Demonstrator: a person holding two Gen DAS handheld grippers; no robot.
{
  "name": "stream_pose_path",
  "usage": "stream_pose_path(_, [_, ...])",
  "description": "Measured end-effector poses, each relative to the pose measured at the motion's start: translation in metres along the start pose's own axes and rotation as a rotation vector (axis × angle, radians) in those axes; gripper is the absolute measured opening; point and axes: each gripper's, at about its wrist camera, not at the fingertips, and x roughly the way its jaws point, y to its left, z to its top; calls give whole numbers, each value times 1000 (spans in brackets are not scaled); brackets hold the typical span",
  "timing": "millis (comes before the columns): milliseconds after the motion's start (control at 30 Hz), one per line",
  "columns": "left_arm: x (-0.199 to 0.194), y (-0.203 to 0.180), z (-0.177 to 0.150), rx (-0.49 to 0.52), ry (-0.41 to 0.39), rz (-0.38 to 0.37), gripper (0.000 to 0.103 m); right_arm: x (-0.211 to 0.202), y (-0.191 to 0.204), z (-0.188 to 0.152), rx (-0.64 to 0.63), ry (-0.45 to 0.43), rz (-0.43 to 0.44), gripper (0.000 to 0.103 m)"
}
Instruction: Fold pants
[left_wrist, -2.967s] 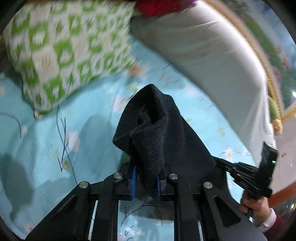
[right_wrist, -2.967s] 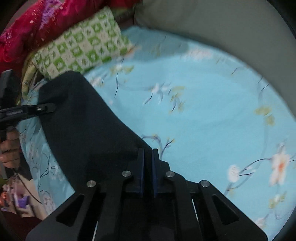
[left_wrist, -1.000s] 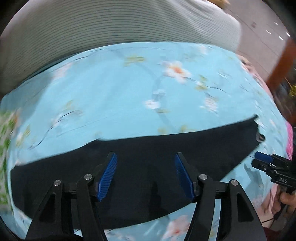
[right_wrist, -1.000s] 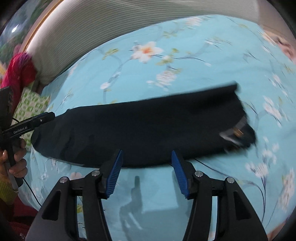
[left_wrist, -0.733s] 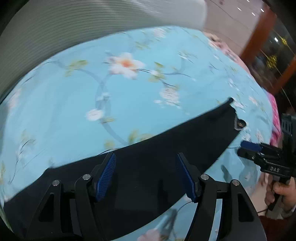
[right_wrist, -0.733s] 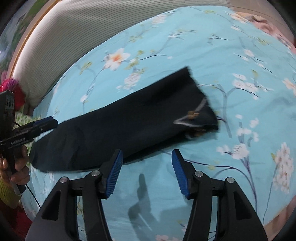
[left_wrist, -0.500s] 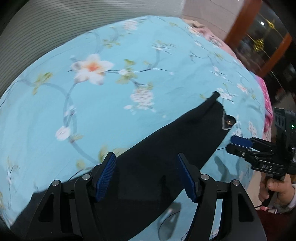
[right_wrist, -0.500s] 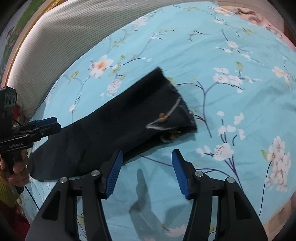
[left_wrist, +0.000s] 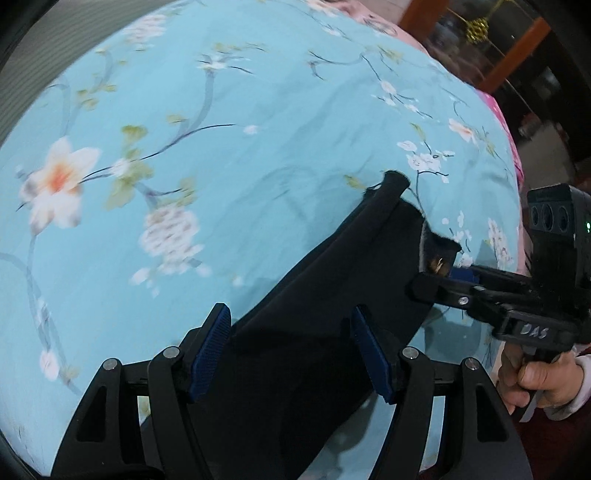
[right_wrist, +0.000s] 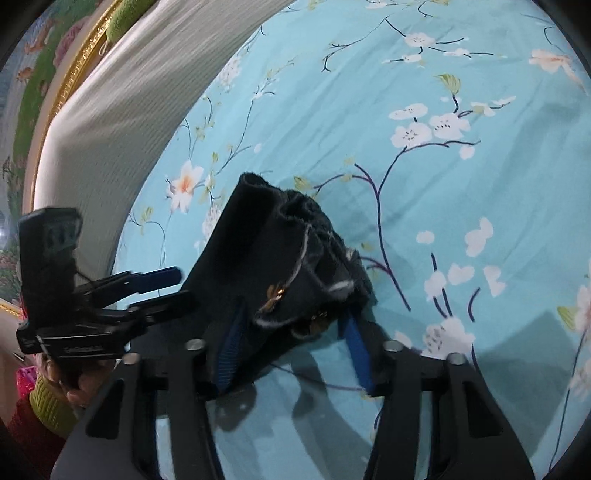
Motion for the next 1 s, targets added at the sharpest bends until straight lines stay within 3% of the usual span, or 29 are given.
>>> stream_pose_path(67, [11, -6, 14, 23, 17, -17, 67, 1, -6, 1, 9, 5, 12, 15])
stream_pose_path(267, [42, -20, 47, 54, 74, -109, 49, -15, -27, 4, 57, -16, 70, 12])
stream_pose_path(433, [55, -35, 60, 109, 94, -173, 24, -15, -28, 5, 53, -11, 68, 12])
stream_pose_path(633, [37, -32, 55, 118, 32, -192, 13, -16, -22, 8, 36, -13, 109, 12])
stream_pose_path(1000, [-55, -5, 15, 54, -162, -202, 11, -29, 46, 19, -94, -14, 332, 12])
